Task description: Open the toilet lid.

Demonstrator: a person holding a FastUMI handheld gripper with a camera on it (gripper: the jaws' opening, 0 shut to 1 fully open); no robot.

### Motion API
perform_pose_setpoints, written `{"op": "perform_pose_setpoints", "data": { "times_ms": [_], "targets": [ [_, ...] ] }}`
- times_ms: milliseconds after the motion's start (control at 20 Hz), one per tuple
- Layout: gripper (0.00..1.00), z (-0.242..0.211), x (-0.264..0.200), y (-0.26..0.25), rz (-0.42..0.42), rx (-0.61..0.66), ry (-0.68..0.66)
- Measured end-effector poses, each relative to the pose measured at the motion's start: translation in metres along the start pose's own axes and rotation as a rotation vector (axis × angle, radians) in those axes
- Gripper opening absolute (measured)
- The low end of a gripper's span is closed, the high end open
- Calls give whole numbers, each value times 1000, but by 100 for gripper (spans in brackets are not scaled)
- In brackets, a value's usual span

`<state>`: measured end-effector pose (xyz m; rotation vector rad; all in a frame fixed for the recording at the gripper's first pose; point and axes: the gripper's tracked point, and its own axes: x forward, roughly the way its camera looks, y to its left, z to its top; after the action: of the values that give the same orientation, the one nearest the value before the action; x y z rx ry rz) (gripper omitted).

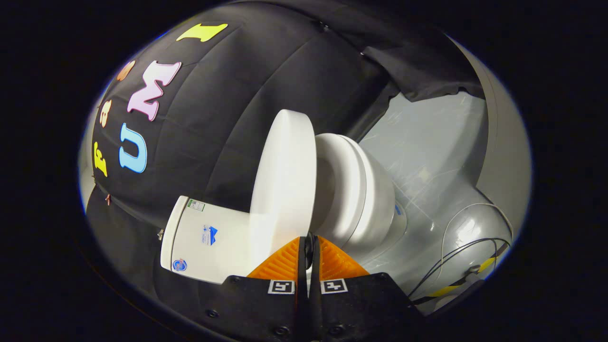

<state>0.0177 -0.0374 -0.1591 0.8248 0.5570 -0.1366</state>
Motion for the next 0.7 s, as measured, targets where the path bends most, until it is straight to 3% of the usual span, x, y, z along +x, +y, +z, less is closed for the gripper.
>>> {"op": "perform_pose_setpoints", "data": {
  "times_ms": [700],
  "targets": [
    [5,6,-39,109,-24,-234,-72]
  ]
}}
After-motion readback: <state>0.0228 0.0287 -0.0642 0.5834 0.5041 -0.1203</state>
